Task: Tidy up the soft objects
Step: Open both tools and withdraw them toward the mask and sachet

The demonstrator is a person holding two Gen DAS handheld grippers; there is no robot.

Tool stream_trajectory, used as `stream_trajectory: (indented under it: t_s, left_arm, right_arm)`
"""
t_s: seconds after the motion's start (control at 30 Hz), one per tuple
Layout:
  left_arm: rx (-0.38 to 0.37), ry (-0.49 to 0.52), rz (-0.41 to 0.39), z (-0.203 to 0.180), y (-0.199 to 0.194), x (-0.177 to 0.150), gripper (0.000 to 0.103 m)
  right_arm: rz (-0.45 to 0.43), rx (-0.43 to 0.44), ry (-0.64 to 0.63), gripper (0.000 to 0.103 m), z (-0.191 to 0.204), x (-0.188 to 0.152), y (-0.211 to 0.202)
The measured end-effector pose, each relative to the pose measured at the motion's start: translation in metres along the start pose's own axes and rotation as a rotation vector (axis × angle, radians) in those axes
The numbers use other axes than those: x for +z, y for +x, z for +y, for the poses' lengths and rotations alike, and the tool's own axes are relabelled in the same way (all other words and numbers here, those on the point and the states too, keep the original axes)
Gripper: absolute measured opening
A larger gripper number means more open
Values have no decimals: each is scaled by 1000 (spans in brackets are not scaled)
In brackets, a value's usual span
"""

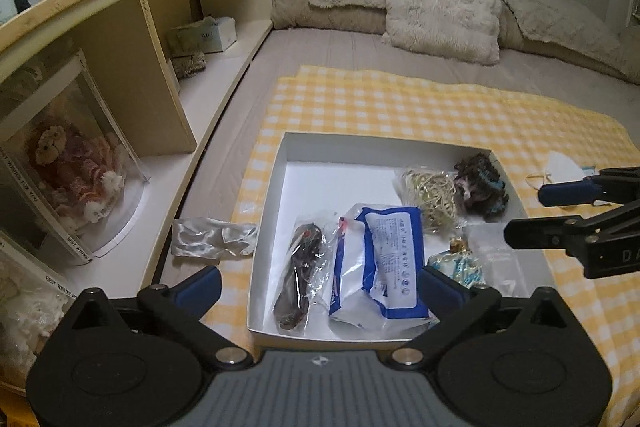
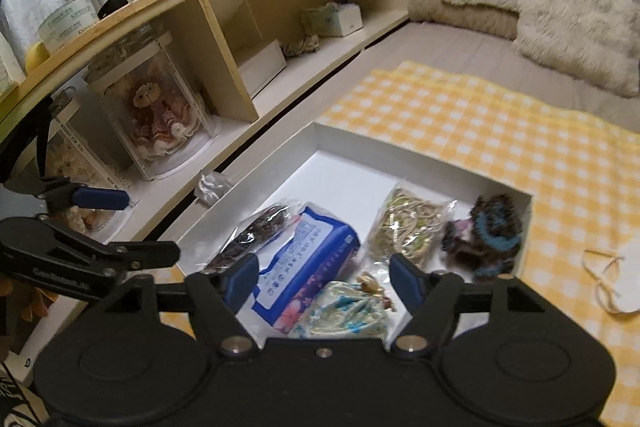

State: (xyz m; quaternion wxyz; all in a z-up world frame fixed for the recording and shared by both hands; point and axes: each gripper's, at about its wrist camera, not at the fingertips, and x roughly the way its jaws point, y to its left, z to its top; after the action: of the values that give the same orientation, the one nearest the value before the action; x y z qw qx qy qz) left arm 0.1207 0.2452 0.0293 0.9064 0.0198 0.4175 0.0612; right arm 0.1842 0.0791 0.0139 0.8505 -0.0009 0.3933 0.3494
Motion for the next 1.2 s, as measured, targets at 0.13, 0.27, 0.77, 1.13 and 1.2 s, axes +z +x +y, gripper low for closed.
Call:
stream_trajectory:
  t_s: [0.13,0.27,0.77,1.13,1.2]
  left_arm:
    - [6,-7,-19,-1,-8,0,103]
    - [4,-31,-41,-2,-16,0,103]
    - [-21,22,-94,-49,-15,24,103]
    - [-118,91,-133,-125,4,53,103]
    - [-135,104,-136,-140,9,57,103]
  right_arm:
    - [-27,-26,0,88,-4,-2,-15]
    - [-60,-60,-4,101,-7,-5,-29]
    - [-150,-127,14,103,-39,-14,-72]
    - [-202,-249,75,103,-100,-25,-116]
    - [-212,-272,89,103,-113,-28,-124]
